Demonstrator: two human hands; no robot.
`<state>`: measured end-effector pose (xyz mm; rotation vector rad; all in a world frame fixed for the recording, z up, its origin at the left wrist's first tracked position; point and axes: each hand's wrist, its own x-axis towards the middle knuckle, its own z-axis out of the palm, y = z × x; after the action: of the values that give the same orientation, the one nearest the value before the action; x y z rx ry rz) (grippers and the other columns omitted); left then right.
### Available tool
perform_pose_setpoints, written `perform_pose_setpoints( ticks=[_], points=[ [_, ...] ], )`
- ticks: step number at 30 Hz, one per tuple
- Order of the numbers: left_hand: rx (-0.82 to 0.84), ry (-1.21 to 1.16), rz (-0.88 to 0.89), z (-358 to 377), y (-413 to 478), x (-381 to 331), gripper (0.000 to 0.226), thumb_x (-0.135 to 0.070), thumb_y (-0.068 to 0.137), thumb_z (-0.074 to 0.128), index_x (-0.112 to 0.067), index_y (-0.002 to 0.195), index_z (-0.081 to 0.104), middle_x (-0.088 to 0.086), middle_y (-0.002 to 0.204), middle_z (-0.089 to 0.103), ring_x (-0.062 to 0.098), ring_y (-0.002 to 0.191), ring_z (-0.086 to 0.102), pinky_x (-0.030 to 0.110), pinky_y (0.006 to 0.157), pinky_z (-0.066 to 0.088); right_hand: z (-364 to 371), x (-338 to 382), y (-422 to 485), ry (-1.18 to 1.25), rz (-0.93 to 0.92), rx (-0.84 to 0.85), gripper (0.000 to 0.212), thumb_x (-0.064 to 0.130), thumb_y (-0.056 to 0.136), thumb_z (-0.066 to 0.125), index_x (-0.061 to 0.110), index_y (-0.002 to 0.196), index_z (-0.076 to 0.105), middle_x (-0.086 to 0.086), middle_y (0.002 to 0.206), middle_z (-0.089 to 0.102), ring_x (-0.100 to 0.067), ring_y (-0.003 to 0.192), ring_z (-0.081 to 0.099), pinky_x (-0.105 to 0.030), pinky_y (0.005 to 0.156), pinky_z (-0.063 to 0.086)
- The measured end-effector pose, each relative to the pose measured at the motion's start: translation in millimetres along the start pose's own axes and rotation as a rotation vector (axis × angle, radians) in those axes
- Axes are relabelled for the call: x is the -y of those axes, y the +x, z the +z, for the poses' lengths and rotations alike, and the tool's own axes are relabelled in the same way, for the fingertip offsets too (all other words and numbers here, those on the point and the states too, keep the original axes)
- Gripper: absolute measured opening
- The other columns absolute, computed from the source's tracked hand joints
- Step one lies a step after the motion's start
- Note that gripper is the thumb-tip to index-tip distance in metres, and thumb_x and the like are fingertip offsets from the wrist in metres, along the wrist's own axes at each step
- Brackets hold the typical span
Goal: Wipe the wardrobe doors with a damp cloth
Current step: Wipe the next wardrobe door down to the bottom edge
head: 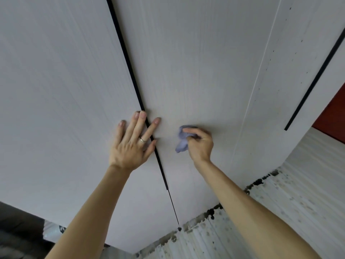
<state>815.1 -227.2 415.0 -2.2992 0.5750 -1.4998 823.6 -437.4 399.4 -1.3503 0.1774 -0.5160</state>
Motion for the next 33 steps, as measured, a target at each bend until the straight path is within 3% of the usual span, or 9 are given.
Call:
perform_pose_setpoints(
  ticks=[6,11,14,18,21,24,27,29,33],
  points=[
    [-0.002,0.029,0.002,-1,1,1,0.060,-0.045,0.099,0.050,-0.029,0.155,0.036,0.009,0.167,0.013,0.022,0.153,0.020,0.044,0.122,0.015,26,-12,-4,0.069,0.069,-0.310,0.044,-0.014,0.063,0.047,0.017,0.079,0.074,-0.006,0.094,0.064,-0.023,0.089,0.065,-0.022,0.085,0.050],
    [0.021,0.056,0.041,-3,0,5,0.060,-0.043,0.100,0.046,-0.028,0.156,0.033,0.010,0.168,0.009,0.022,0.154,0.014,0.044,0.123,0.011,41,-37,-70,-0.121,-0.037,0.127,0.053,-0.023,0.066,0.052,0.022,0.079,0.077,0.001,0.094,0.054,0.001,0.085,0.062,-0.009,0.077,0.046],
    [0.009,0.064,0.041,0,0,5,0.060,-0.045,0.099,0.047,-0.029,0.156,0.034,0.010,0.168,0.011,0.021,0.154,0.015,0.045,0.121,0.015,36,-46,-61,-0.154,0.032,0.171,0.062,-0.021,0.065,0.054,0.036,0.076,0.077,0.006,0.098,0.057,-0.011,0.090,0.066,-0.024,0.083,0.053],
    [-0.018,0.065,0.026,0,-2,3,0.064,-0.048,0.096,0.053,-0.029,0.155,0.036,0.010,0.167,0.016,0.021,0.153,0.021,0.046,0.119,0.021,20,-30,-47,-0.146,0.077,0.234,0.061,-0.020,0.069,0.052,0.037,0.069,0.075,0.014,0.096,0.063,-0.005,0.090,0.067,-0.020,0.083,0.051],
    [-0.026,0.058,0.021,0,-2,2,0.066,-0.048,0.094,0.056,-0.029,0.154,0.038,0.010,0.166,0.019,0.021,0.152,0.022,0.046,0.118,0.023,-23,-32,0,-0.089,0.153,0.030,0.053,-0.021,0.070,0.052,0.027,0.072,0.074,0.008,0.089,0.068,-0.004,0.079,0.067,-0.025,0.081,0.053],
    [-0.013,0.078,0.014,1,-3,-1,0.065,-0.048,0.095,0.055,-0.029,0.154,0.038,0.010,0.166,0.017,0.021,0.153,0.019,0.048,0.117,0.023,-82,-31,63,-0.035,0.211,-0.176,0.046,-0.012,0.064,0.057,0.030,0.070,0.076,-0.013,0.082,0.074,-0.030,0.075,0.071,-0.044,0.080,0.056],
    [0.004,0.068,-0.014,3,-4,-2,0.063,-0.047,0.096,0.054,-0.030,0.154,0.039,0.009,0.167,0.015,0.021,0.154,0.017,0.049,0.116,0.024,-111,-8,117,0.203,0.258,-0.378,0.033,-0.016,0.070,0.054,0.014,0.069,0.070,-0.007,0.067,0.069,-0.004,0.054,0.064,-0.030,0.077,0.052],
    [0.019,0.061,-0.026,4,-2,-5,0.062,-0.047,0.096,0.053,-0.030,0.154,0.039,0.010,0.166,0.018,0.021,0.154,0.015,0.051,0.113,0.026,-111,1,143,0.415,0.273,-0.484,0.017,-0.006,0.067,0.057,0.006,0.058,0.064,0.002,0.049,0.061,-0.005,0.044,0.058,-0.021,0.062,0.052],
    [0.024,0.086,-0.019,3,-1,-5,0.065,-0.048,0.096,0.053,-0.030,0.155,0.035,0.012,0.165,0.020,0.021,0.154,0.016,0.051,0.110,0.028,-82,-31,125,0.362,0.172,-0.429,0.041,-0.026,0.063,0.041,0.006,0.054,0.065,0.002,0.056,0.065,-0.013,0.054,0.062,-0.021,0.052,0.048]
  ],
)
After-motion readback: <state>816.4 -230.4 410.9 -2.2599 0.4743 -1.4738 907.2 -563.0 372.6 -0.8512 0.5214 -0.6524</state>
